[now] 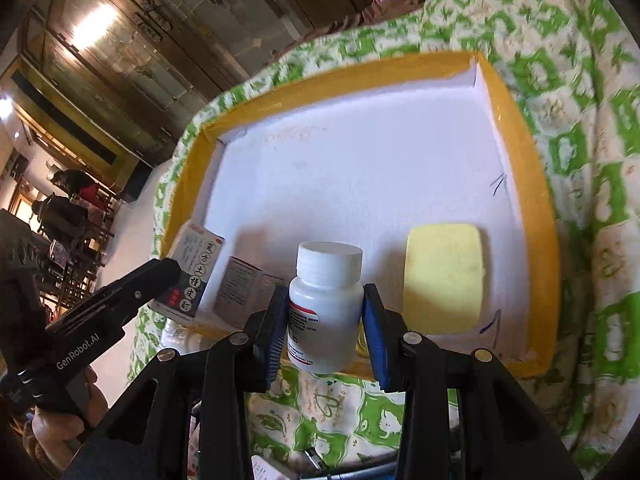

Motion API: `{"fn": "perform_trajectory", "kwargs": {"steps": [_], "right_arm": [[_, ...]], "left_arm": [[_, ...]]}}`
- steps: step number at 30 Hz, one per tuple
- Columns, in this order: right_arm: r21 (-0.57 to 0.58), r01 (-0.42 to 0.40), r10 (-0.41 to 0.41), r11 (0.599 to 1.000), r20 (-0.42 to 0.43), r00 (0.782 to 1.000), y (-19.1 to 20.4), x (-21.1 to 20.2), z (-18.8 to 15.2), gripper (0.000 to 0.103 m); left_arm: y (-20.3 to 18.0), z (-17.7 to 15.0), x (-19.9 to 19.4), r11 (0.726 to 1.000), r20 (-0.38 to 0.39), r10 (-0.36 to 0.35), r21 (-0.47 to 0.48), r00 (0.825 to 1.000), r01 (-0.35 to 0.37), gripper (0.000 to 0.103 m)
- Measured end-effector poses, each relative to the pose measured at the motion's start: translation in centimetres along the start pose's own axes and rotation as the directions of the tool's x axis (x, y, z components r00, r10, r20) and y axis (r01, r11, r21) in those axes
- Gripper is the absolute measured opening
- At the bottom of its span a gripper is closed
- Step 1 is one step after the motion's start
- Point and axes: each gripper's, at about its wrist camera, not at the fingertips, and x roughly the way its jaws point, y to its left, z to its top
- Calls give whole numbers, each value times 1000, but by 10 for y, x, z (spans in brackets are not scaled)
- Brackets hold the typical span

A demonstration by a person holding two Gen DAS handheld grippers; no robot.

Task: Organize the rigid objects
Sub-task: 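Carry barcode box and pill bottle into the tray and open both tools, then lift both open tools out of the tray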

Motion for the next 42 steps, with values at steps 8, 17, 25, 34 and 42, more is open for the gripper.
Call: {"fn": "perform_trajectory", "kwargs": {"steps": [8,17,25,34,42], "right_arm": [[-4,17,-17,1000,-16,1000,0,11,0,33],[-30,50,-50,998,5,999,-4,17,4,32],[-70,80,-77,994,38,996,6,12,1,34],[-82,84,-79,993,66,995,15,-2,-6,38],[-97,74,-65,992,98,993,24,-20,-17,41]], "left_arm": [[-5,-2,26,998,-30,53,35,998,-51,33],[9,-10,27,998,-22,58,6,998,-58,34],[6,-36,-4,999,45,42,5,998,-42,59],[-5,-58,-39,995,97,63,71,993,-70,66],[0,-86,-48,998,80,54,29,995,-56,69]]}}
